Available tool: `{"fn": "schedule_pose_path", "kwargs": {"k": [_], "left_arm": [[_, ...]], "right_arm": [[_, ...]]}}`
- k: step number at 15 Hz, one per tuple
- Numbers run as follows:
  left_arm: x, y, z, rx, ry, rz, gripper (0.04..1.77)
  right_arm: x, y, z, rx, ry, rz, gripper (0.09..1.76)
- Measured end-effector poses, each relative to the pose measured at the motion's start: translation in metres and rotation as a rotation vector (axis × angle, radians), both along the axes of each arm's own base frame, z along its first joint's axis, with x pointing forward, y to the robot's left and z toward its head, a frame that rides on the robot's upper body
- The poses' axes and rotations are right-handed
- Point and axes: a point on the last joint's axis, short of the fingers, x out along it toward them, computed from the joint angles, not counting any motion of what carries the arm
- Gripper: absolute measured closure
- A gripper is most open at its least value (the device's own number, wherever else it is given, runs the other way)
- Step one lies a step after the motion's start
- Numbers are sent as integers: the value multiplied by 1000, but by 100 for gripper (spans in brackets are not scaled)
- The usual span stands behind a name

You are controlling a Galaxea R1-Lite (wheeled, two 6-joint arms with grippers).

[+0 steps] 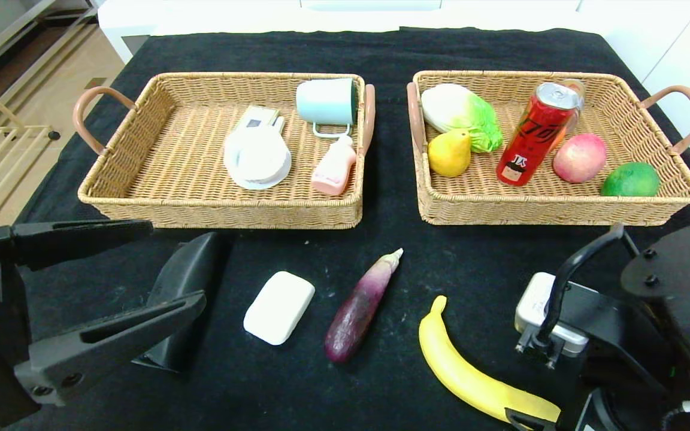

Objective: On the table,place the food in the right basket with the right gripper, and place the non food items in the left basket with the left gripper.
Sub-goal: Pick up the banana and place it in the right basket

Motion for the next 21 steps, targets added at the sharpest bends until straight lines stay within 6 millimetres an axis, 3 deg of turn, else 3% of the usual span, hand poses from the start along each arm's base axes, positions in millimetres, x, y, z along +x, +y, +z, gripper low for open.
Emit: {"fn": "schedule_pose_path", "kwargs": {"k": [10, 21], "left_arm": [[1, 0, -1, 0, 4, 2, 9], [1, 0, -1, 1, 2, 2, 9]], "right_arm": [[10, 32, -13, -84, 4, 17, 15], [17, 47, -26, -125, 23, -10, 15]]}}
